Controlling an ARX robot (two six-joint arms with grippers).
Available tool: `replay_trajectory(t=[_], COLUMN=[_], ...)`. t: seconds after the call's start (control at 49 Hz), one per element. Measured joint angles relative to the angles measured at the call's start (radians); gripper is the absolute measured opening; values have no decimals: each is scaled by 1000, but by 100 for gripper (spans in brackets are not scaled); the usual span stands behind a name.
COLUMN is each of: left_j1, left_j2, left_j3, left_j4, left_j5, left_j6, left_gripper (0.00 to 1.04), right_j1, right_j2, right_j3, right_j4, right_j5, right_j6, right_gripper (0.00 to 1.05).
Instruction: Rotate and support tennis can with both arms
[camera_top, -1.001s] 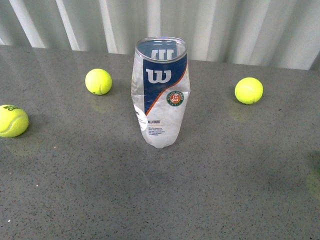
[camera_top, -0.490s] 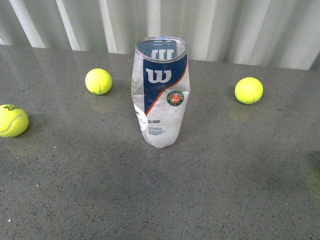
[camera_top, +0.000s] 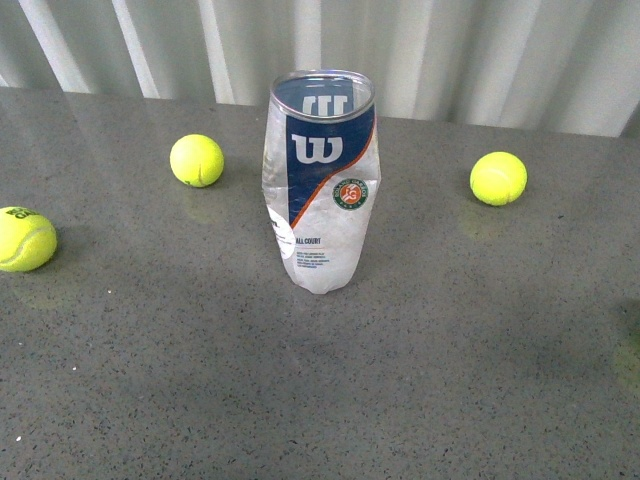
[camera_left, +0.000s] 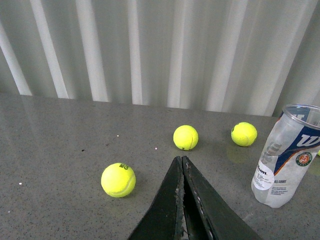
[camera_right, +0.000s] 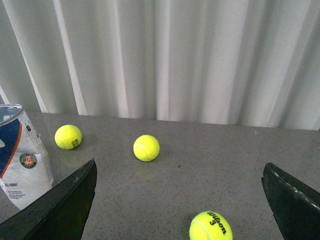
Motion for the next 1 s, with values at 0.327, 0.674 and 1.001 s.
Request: replay_trajectory(t=[0.327, 0.674, 1.001], left_j1=[0, 0, 0], left_j2=[0, 0, 0], left_j3=[0, 0, 0], left_j4=[0, 0, 0], left_j5=[0, 0, 0], left_j6=[0, 0, 0], left_gripper=[38, 93, 98], right_j1=[0, 0, 0], right_j2=[0, 0, 0], right_j3=[0, 0, 0], right_j4=[0, 0, 0], right_j5=[0, 0, 0], right_j6=[0, 0, 0], right_gripper=[98, 98, 98])
